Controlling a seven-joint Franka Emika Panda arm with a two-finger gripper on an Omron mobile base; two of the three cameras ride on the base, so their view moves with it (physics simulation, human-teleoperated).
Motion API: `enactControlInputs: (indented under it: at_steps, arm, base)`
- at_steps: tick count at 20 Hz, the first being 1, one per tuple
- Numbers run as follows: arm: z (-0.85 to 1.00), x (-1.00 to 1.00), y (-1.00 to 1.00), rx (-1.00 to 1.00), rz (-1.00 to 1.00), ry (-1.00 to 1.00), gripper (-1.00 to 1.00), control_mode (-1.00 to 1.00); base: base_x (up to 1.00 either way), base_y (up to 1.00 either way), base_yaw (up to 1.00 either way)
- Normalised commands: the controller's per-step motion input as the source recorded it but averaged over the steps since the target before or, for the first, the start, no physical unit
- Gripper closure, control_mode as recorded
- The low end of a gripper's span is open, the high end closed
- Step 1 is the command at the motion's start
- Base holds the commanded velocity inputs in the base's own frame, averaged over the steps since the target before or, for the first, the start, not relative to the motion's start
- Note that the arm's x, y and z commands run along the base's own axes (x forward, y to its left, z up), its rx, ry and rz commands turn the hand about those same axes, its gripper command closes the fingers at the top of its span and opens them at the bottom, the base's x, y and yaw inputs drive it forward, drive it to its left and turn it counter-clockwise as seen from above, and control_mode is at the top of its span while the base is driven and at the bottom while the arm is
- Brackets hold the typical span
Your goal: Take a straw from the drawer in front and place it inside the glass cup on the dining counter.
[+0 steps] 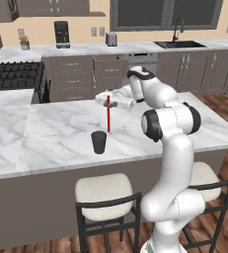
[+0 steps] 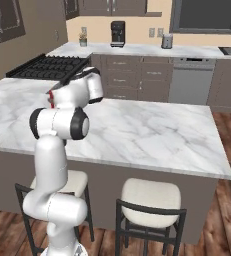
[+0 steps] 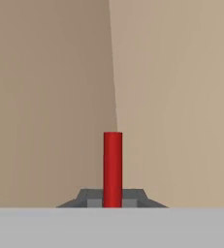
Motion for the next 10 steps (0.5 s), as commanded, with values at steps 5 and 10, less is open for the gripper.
enactControlInputs:
  at_steps: [5, 10]
  arm:
    - [-0.38, 0.0, 0.0, 0.19, 0.0, 0.0, 1.0, -1.0]
    - [-0.1, 0.0, 0.0, 0.15, 0.0, -0.02, 1.0, -1.0]
  base:
    - [0.0, 0.0, 0.0]
    - [0.0, 0.0, 0.0]
